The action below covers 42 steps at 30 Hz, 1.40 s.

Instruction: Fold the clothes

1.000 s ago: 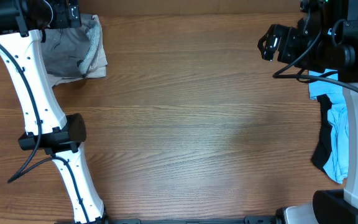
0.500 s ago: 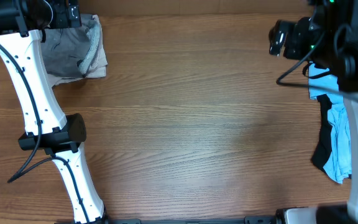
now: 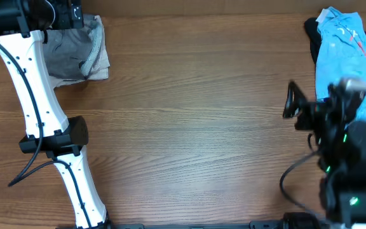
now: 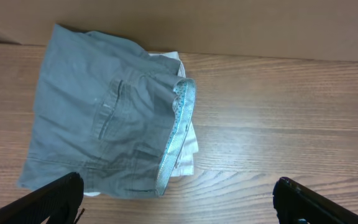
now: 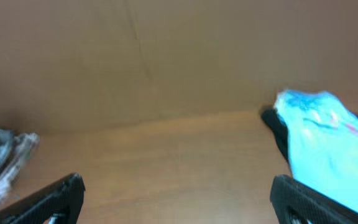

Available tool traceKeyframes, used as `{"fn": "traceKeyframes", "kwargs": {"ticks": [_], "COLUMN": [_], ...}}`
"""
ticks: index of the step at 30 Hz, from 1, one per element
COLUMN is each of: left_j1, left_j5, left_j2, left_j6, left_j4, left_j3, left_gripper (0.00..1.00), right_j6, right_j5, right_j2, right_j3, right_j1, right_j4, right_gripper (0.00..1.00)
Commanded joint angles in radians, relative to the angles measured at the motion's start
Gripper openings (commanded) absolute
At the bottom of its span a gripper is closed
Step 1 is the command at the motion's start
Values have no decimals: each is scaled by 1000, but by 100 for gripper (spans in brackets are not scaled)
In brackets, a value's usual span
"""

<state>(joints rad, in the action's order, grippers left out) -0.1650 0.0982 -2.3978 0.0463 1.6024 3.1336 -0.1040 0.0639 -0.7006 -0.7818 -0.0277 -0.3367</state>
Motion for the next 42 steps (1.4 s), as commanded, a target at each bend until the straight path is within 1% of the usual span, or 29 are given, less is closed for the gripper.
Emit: {"fn": "traceKeyframes", "kwargs": {"ticks": [1,5,8,13,18,23,27,42], "left_j1": [8,8,8,8,8,8,8,8], "left_j5": [14,14,14,14,14,14,14,14], "left_j2": [-5,-5,-5,-5,-5,-5,-5,-5], "left_j6": [-9,-9,-9,-9,-9,-9,-9,-9], "left_j4": [-4,-4,-4,-4,-4,-4,-4,-4], "left_j3": [5,5,5,5,5,5,5,5], "left_gripper": [100,100,100,100,100,100,100,100], "right_j6": [-1,-1,-1,0,0,0,0,0], "right_j5": [54,82,127,149,131,35,14,5], "right_j2": [196,389,517,606,639,677,698,698], "right_j3": [248,480,623,727,773,774,774,774], "right_j1": [-59,-95,-130,-148,-141,-105,-104,-103], "right_j4": [118,281,365,388,388,323,256,259], "right_gripper": [100,100,100,100,100,100,100,100]}}
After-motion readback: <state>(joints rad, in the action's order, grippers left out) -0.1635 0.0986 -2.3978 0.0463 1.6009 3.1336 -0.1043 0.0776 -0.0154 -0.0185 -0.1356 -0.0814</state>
